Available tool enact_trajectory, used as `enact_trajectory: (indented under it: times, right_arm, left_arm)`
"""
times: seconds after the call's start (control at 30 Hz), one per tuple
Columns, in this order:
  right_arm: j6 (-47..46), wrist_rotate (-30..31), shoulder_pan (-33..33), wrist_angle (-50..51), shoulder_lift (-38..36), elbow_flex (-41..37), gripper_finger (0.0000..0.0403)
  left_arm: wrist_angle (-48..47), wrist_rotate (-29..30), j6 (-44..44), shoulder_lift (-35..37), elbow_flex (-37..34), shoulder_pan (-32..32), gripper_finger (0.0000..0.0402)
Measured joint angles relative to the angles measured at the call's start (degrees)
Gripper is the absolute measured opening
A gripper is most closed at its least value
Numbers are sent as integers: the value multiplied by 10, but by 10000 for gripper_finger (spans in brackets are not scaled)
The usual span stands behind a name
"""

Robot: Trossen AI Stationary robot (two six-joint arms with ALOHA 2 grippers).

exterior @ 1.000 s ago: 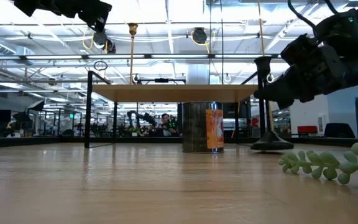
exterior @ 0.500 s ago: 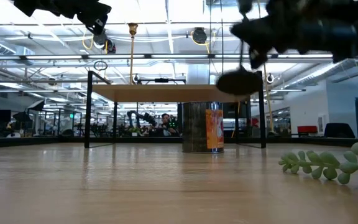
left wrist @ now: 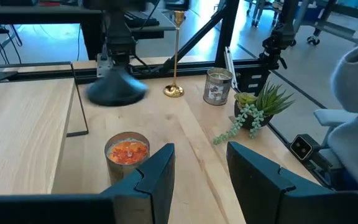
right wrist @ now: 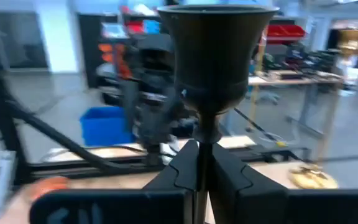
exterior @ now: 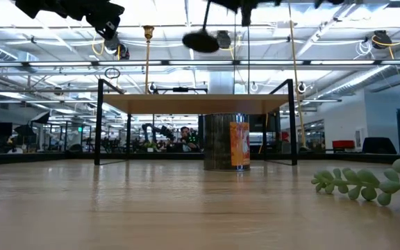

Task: Pick & Place candle stick holders
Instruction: Put the black candle holder on the shelf aligned with the other gold candle holder

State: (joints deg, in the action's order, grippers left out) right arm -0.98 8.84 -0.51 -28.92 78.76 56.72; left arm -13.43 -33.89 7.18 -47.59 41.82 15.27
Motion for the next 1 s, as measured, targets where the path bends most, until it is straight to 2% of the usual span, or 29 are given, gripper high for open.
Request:
enact_trajectory:
  times: [0.2, 0.3, 0.53, 0.63, 1.0]
  right_arm:
    - [2, -5, 88, 27, 62, 68, 12]
    - [-2, -47, 141, 24, 93, 108, 12]
    - [-28, -131, 235, 91, 158, 189, 12]
    - [-28, -148, 258, 91, 183, 197, 12]
    - [-27, -149, 307, 47, 244, 197, 13]
  left_arm:
    - [1, 0, 0, 0, 0, 0, 152]
    - [2, 0, 0, 0, 0, 0, 152]
    - [2, 0, 0, 0, 0, -2, 152]
    - [1, 0, 2, 0, 0, -2, 152]
    - [0, 0, 2, 0, 0, -2, 152]
